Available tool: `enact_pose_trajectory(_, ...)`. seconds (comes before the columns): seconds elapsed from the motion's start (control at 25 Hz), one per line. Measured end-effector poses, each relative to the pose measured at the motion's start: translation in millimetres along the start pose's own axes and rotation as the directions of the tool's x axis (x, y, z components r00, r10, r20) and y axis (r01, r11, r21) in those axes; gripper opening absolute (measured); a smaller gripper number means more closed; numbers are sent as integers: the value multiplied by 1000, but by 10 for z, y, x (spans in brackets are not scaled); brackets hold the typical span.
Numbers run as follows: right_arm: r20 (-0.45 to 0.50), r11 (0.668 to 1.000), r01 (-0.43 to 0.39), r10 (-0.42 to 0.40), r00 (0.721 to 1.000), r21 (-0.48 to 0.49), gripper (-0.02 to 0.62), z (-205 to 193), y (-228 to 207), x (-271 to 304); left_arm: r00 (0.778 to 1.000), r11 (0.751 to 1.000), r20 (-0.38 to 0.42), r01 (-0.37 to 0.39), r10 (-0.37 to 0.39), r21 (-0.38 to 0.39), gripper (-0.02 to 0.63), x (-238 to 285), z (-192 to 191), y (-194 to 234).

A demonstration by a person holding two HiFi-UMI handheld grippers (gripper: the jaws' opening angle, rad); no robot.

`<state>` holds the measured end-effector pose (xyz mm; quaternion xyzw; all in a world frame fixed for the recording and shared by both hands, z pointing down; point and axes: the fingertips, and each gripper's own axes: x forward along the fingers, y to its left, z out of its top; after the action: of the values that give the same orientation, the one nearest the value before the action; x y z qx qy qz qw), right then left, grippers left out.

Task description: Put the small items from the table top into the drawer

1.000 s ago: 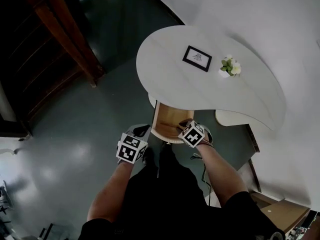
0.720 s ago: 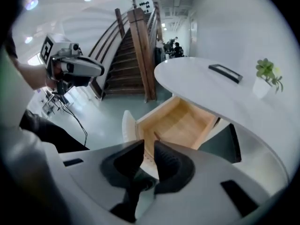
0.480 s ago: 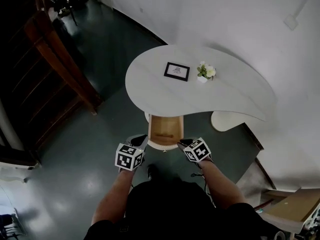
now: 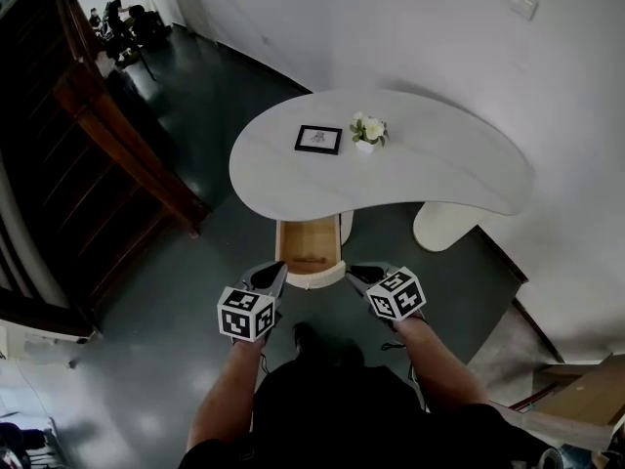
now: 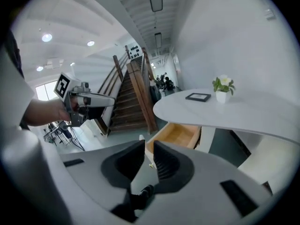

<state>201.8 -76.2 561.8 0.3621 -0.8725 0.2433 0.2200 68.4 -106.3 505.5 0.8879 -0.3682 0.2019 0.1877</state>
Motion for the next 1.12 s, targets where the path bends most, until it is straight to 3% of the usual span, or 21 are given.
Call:
enact_pose_trajectory(0.16,111,1000,6,-7,994,10,67,191,22,-324,999,1000,43,-17,16,24,12,-171,190,-227)
enact_pose_trajectory(0.52,308,999,5,6,951,-35,61,756,279,-937,990,998,144,-20,10,66,11,-525,563,-411)
enact_pose_trajectory(0.76,393,997,19,14,919,-80,14,1075,630,-1103,974,997,228,-13,-5,77,11,-896,743,-247)
enact_pose_trajectory(0.96,466,996,36,6,885,-80,12,1368,923,-1051,961,996,277,-30,7,78,11,-1261,819,57)
enact_pose_trajectory(1.12,485,989,83,-12,874,-124,11,1579,1154,-923,950,996,310,-47,23,70,11,-1493,860,338)
